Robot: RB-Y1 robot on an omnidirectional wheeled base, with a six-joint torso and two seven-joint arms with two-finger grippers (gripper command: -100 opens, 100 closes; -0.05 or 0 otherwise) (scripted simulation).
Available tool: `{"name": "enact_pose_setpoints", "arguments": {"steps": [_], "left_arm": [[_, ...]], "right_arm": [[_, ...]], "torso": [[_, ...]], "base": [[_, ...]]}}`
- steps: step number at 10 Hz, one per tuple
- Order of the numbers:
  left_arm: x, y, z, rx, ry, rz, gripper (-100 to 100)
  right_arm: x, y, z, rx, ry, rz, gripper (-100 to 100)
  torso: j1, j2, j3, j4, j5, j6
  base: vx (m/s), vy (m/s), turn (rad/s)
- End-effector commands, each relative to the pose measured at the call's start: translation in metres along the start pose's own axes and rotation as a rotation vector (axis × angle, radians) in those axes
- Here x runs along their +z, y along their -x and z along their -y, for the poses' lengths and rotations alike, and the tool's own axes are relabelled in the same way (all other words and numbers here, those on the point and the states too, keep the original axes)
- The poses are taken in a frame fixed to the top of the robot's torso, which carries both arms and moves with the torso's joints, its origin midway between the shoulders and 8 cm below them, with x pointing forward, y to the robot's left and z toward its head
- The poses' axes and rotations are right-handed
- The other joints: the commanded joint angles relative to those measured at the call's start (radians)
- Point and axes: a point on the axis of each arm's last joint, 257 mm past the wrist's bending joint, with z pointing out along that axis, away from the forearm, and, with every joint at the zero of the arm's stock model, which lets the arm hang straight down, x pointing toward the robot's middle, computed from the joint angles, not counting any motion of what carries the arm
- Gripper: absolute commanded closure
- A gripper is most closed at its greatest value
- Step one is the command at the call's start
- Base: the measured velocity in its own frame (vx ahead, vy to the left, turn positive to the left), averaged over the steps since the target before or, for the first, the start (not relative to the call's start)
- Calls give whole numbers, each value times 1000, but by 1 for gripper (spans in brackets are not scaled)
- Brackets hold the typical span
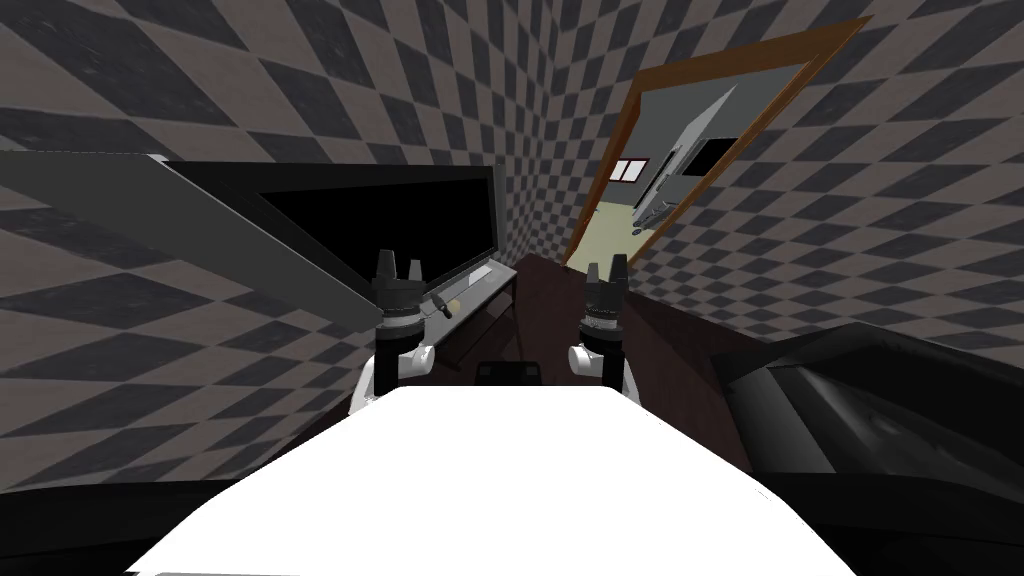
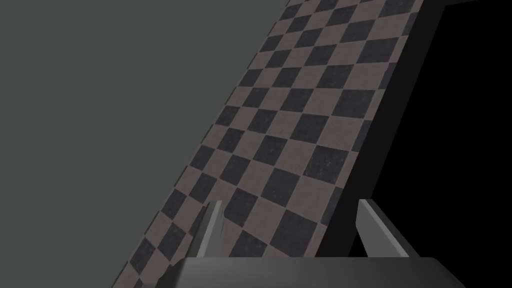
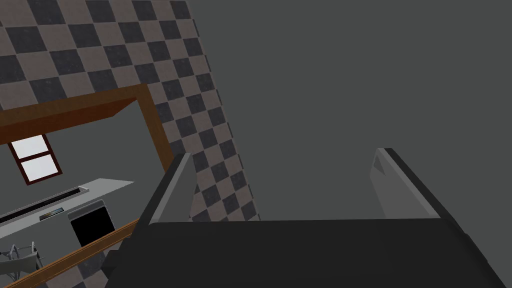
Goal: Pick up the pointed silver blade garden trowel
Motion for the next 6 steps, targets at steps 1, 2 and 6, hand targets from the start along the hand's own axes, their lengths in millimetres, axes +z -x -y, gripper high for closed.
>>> {"name": "enact_pose_setpoints", "arguments": {"steps": [1, 2, 6], "left_arm": [[-5, -2, -14, 6, 45, -22, -100], [-8, -3, -24, 9, 75, -35, -100], [-35, -4, -77, 31, 249, -96, -100]], "right_arm": [[0, 0, 0, 0, 0, 0, 0], [0, 0, 0, 0, 0, 0, 0], [0, 0, 0, 0, 0, 0, 0]], "torso": [[0, 0, 0, 0, 0, 0], [-1, 0, 0, 0, 0, 0], [-3, 0, 0, 0, -1, 0]], "base": [[1, -17, -55], [-2, -30, -60], [-1, -42, -67]]}}
